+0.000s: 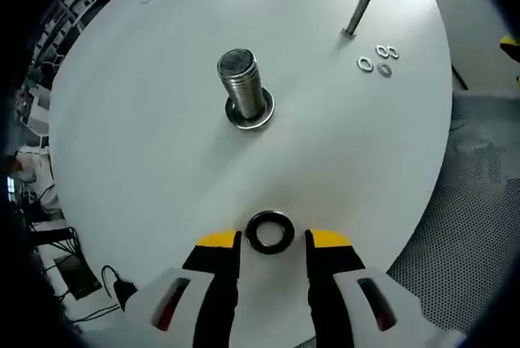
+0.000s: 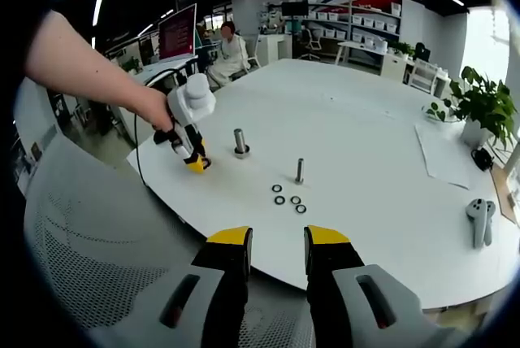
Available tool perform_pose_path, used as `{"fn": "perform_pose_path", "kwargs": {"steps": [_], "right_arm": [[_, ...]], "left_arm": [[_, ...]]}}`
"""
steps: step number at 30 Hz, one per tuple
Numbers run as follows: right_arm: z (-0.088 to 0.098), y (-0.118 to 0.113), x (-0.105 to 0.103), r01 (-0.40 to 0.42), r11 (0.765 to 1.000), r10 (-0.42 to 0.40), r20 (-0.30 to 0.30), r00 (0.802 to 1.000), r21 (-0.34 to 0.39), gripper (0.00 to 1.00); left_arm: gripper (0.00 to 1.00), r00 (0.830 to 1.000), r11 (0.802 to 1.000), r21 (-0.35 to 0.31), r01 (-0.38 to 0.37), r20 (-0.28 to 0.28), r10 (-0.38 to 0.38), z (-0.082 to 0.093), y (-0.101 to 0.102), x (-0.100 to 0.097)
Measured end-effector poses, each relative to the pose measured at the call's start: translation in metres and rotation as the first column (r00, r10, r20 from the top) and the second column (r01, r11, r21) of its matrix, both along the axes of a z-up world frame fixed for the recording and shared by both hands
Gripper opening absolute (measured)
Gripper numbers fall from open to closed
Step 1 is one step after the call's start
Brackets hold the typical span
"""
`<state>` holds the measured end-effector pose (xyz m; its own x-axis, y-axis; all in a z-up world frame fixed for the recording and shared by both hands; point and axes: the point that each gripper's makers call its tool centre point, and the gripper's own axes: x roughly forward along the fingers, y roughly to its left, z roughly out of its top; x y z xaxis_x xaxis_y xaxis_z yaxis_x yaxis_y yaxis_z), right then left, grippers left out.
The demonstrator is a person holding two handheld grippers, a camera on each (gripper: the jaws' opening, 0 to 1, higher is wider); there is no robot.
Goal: Place the washer onto the threaded stud by aligning its center hole with the stud, sliding it down to the base, and recovering from edge contact or off-axis alignment until the washer reaches the visible bottom stop.
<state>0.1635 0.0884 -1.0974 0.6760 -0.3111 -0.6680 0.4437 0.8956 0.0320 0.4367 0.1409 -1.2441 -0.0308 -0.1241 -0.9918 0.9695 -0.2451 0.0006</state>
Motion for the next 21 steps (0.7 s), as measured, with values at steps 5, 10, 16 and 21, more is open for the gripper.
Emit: {"fn": "perform_pose_path", "kwargs": {"steps": [5,10,16,21], "right_arm": [[0.001,-0.0001,0.0009,-0.002,1.0,0.002,0.003,1.0,-0.002,0.28],[0.0012,0.0002,0.0012,-0.003,1.0,0.003,0.005,1.0,-0.002,0.28],[0.0015,0.0005,0.0009,-0.002,1.0,0.002,0.006,1.0,-0.002,0.28],[0.0017,0.0001,0.0011,-0.004,1.0,0.004,0.006,1.0,-0.003,0.28]], "left_arm": [[0.33,1.0,1.0,-0.003,0.019,-0.004,-0.019,0.0009,0.0001,-0.0062],[0.31,1.0,1.0,-0.003,0.012,-0.007,-0.012,0.0015,0.0007,-0.0064],[0.21,1.0,1.0,0.006,-0.009,-0.002,0.009,-0.0015,-0.0041,-0.0004],[0.2,1.0,1.0,0.005,-0.021,-0.003,0.021,-0.0015,-0.0024,0.0009]]}}
